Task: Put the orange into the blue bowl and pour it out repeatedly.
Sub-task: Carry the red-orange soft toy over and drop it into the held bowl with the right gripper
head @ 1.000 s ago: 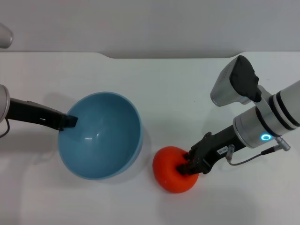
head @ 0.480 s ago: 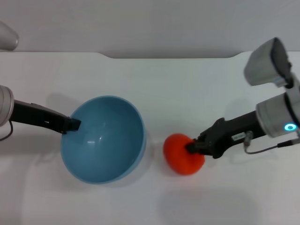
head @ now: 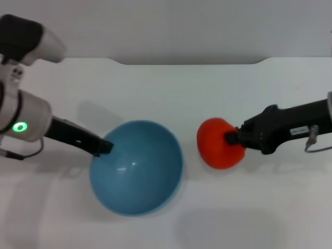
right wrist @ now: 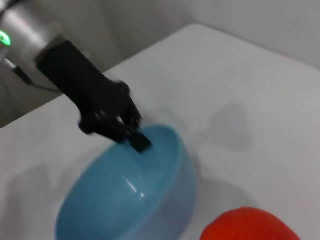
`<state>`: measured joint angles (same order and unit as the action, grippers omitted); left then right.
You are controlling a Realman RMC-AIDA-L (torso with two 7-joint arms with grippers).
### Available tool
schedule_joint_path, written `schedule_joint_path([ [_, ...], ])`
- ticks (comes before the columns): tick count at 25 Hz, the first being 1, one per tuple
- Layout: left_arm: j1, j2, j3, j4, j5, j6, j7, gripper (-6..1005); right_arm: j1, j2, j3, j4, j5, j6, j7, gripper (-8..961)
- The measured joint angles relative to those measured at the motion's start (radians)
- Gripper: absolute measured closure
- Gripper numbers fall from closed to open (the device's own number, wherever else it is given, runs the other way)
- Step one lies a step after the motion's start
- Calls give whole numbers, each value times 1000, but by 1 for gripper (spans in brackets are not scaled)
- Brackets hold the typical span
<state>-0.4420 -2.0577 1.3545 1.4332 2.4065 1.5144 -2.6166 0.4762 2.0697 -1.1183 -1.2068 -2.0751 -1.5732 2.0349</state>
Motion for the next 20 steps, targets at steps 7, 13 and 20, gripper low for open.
schedule_joint_path([
  [7,-115,-2,116,-97,36,-34,-53,1001,-28,6,-6,-149,44,-78,-4,939],
  [13,-169,-10,184,-134,60,-58,-83,1001,-9,2,-23,-164,116,-100,-4,938],
  [20,-198,-12,213,-136,55,-71,-95,1000,33,2,-127,-150,99,-79,-4,937],
])
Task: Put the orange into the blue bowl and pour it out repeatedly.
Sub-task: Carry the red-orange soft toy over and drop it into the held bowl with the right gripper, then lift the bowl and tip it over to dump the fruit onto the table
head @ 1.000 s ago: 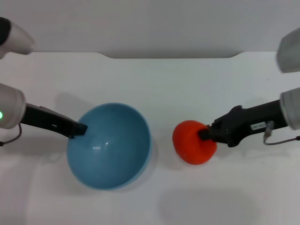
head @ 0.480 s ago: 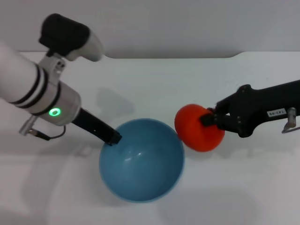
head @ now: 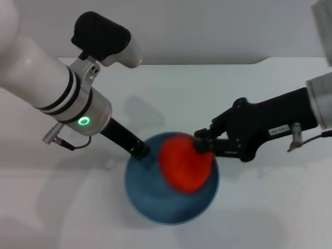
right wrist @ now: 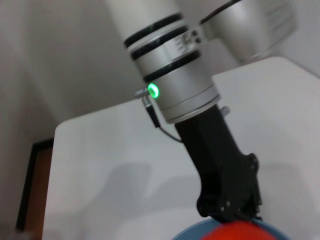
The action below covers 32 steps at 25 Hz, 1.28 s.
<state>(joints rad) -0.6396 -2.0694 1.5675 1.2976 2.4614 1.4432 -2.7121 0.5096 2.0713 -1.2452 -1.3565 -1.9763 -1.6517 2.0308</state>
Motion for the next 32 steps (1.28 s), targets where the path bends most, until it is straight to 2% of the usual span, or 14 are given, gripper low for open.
schedule_joint_path([
  [1,-2,0,3,4,-1,-1,-2,1000,5,0,-16,2,-7,6,0,937],
  [3,-2,0,6,12,-2,-1,-5,1000,16,0,-52,4,-29,27,0,873],
  [7,-1,0,6,18,-3,-7,-9,1000,20,0,-60,3,-32,32,1,745],
  [12,32,5,6,51,4,-46,-8,1000,-4,1,16,-10,-34,57,23,541],
  [19,204,10,-3,256,84,-166,2,1001,-47,-2,243,23,-103,67,178,486],
  [21,265,11,1,324,119,-224,2,1001,-61,-2,300,36,-125,63,192,486],
  [22,316,11,16,375,137,-283,6,1001,-73,-2,340,53,-138,60,194,486],
  [24,337,10,26,391,144,-311,11,1001,-78,-2,354,61,-140,60,194,485],
  [27,423,11,114,430,187,-474,53,1001,-94,-4,393,84,-143,63,194,485],
  [28,460,11,168,436,222,-557,75,1001,-98,-4,404,91,-143,65,194,485],
  [29,522,10,269,436,317,-692,92,1001,-102,-5,411,93,-143,66,193,485],
  [30,522,10,269,436,317,-692,92,1001,-106,-5,417,95,-143,67,193,485],
  [32,576,8,350,437,403,-814,97,1001,-112,-5,424,98,-143,66,193,485],
])
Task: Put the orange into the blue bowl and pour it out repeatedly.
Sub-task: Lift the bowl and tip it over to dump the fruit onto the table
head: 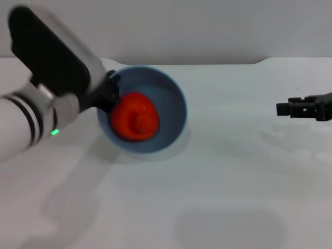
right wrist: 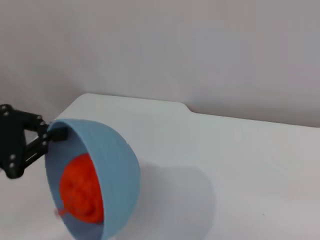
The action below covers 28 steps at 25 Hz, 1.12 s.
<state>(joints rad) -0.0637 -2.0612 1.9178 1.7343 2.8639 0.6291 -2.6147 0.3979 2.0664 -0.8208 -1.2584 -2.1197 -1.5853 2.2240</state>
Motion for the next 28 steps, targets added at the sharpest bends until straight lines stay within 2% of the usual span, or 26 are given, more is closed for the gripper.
schedule_joint_path([
  [2,37,1,47,2,23,-86,11,1001,-2,0,6,5,0,1,0,485],
  [9,109,-1,121,12,26,-253,120,1000,-4,0,13,12,0,1,1,486],
  [15,129,-1,171,-20,26,-354,218,1000,-5,0,14,22,0,1,2,486],
  [22,161,-5,262,-130,26,-626,395,1000,-5,0,14,25,0,2,2,486],
  [28,167,-7,294,-198,26,-761,488,1000,-6,0,20,27,0,2,3,486],
])
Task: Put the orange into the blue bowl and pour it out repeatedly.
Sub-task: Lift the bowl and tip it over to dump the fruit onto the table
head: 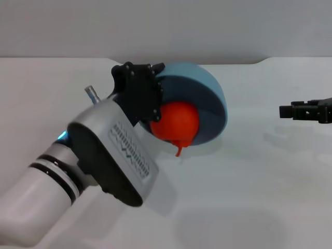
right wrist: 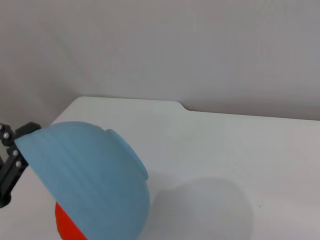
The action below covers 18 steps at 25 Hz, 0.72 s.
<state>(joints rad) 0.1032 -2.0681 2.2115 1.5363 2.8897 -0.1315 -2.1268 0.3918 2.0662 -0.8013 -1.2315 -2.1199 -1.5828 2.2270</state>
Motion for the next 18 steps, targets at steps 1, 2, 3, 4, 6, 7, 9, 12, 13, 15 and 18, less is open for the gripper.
schedule_joint_path([
  [1,0,0,3,-10,0,-15,9,1001,0,0,2,0,0,0,0,486],
  [2,-1,-1,5,-19,0,-30,19,1001,0,0,3,0,0,0,0,486],
  [3,-1,-1,6,-26,0,-41,26,1001,0,0,4,0,0,0,0,486],
  [4,-1,-1,6,-30,0,-49,31,1001,0,0,4,0,0,0,0,486],
  [6,-3,-1,6,-40,-1,-63,42,1001,-1,0,4,0,0,0,0,485],
  [7,-4,-1,8,-50,-1,-78,52,1001,0,0,5,2,0,0,0,485],
  [9,-6,-3,15,-80,-1,-137,93,1001,1,0,5,5,0,1,0,485],
  [12,-8,-7,41,-142,-11,-242,175,1001,3,0,5,7,0,1,0,485],
  [13,-13,-8,59,-173,-33,-306,234,1001,4,0,5,8,0,1,0,485],
  [15,-18,-9,73,-194,-62,-350,282,1001,4,0,5,9,0,1,0,485],
  [18,-40,-9,113,-242,-166,-452,423,1001,3,0,5,10,0,1,0,485],
])
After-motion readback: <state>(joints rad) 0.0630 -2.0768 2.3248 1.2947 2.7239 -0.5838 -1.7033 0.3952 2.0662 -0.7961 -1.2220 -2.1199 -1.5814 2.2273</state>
